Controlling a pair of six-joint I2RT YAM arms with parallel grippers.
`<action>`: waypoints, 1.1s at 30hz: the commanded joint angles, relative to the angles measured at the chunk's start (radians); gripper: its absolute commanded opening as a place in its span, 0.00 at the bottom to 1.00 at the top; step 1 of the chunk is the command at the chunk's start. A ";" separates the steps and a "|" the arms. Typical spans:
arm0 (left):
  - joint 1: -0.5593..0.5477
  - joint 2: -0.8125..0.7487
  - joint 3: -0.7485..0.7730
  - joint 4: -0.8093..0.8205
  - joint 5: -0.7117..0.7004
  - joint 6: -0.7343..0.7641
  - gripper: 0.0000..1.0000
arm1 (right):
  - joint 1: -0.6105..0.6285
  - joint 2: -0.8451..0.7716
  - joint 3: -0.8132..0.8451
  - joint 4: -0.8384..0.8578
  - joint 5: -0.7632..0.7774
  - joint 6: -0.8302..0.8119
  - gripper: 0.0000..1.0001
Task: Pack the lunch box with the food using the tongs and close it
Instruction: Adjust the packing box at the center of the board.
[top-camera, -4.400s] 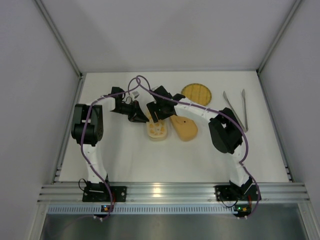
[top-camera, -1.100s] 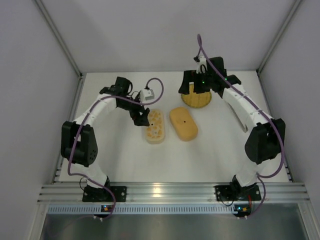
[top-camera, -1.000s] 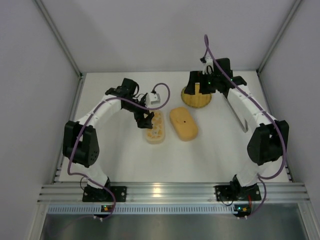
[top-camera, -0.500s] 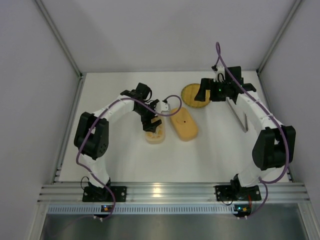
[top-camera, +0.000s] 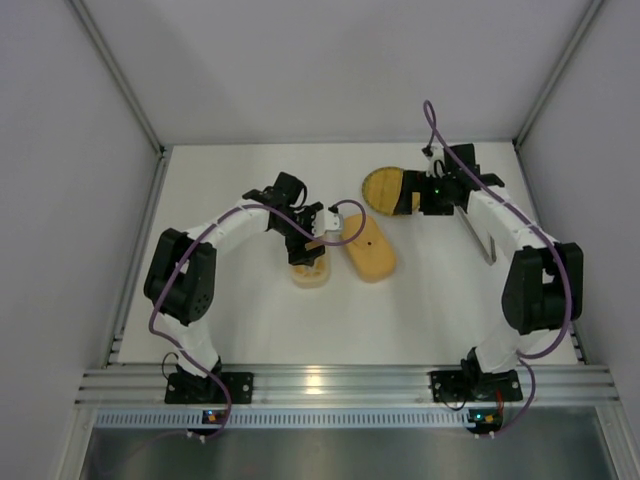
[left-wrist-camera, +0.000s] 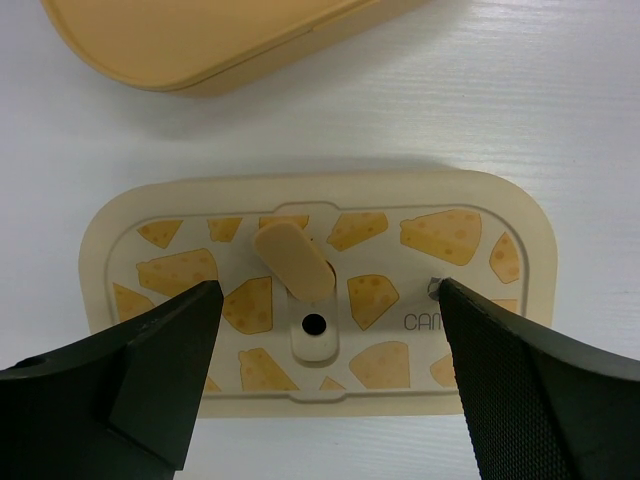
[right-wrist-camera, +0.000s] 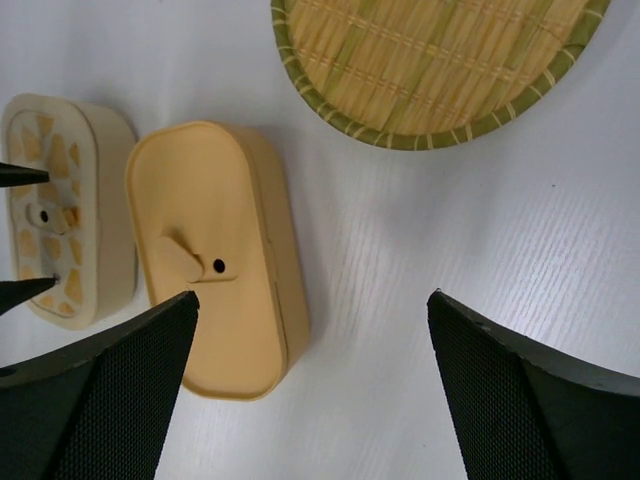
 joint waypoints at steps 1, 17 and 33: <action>-0.016 0.049 -0.057 -0.029 -0.068 0.038 0.94 | -0.019 0.068 -0.007 0.009 0.068 -0.001 0.93; -0.018 0.051 -0.039 -0.027 -0.063 0.004 0.94 | 0.107 0.191 -0.128 0.159 0.146 -0.040 0.79; -0.018 0.037 -0.037 -0.036 -0.052 0.007 0.94 | 0.254 0.215 -0.166 0.210 0.087 -0.017 0.80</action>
